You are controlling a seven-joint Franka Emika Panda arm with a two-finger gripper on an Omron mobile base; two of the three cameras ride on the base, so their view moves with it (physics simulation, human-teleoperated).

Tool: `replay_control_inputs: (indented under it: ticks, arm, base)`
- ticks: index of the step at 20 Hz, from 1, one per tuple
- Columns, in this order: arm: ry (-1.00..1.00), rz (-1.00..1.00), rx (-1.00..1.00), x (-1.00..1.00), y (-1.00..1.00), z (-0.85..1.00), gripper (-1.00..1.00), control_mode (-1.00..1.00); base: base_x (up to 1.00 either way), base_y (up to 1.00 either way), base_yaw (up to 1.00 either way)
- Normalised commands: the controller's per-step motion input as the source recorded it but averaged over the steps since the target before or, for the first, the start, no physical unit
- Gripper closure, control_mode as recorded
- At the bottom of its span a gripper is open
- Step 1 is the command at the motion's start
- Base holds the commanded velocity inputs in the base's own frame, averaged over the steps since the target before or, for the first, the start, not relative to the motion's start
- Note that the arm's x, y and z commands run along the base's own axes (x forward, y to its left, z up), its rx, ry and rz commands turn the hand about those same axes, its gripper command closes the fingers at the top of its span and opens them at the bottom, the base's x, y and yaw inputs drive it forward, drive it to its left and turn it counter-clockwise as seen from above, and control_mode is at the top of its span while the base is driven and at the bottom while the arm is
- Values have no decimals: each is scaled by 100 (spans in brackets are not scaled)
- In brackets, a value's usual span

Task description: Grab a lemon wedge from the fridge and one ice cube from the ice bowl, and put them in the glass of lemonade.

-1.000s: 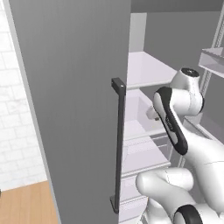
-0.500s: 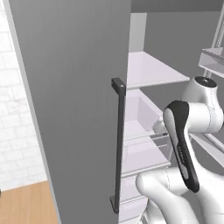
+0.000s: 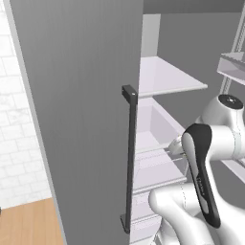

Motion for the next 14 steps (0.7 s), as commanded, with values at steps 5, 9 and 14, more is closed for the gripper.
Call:
replay_control_inputs:
  ticks: [5,9,14]
  arm:
    - [-2,0,0,-12,0,0,100,100]
    - [0,0,0,0,0,0,100,100]
    - [0,0,0,0,0,0,100,100]
  base:
    - [-38,0,0]
    - [-100,0,0]
    - [-100,-3,-18]
